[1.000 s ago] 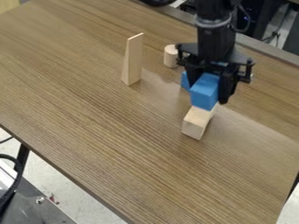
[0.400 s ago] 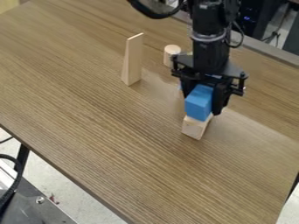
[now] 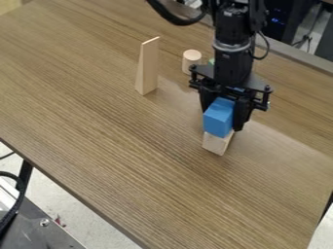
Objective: Put the blue rectangle block on top of the white rectangle block
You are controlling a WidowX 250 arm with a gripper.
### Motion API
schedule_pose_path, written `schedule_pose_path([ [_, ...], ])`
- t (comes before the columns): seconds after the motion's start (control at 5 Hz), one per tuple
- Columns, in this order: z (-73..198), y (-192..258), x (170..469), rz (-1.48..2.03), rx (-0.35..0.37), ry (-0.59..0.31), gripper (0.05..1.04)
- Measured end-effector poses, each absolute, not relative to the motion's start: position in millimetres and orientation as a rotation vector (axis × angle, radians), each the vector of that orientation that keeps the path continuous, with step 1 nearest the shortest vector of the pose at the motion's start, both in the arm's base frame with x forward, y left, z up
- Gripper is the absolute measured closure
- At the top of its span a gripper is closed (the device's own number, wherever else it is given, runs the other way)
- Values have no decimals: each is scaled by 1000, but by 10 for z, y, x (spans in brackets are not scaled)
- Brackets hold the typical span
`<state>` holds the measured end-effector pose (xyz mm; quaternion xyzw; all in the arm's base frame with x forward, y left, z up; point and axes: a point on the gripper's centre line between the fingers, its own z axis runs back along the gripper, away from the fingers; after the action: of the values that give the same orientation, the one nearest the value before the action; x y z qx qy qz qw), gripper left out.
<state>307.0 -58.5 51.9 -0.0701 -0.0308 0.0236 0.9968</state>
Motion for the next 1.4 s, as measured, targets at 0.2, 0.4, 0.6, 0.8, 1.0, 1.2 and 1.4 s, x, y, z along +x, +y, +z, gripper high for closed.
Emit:
schedule_pose_path([
  [0.2, 486, -607, 3080, 44, -137, -52, 489],
  [0.4, 487, -630, 3093, 39, -135, -53, 489],
  [0.6, 483, -631, 3101, 34, -135, -52, 414],
  [0.8, 443, -643, 3094, 31, -128, -36, 130],
  [1.0, 449, -645, 3100, 29, -126, -38, 83],
  [1.2, 476, -673, 3117, 17, -118, -40, 84],
  [1.4, 698, -708, 3156, 3, -95, -83, 84],
])
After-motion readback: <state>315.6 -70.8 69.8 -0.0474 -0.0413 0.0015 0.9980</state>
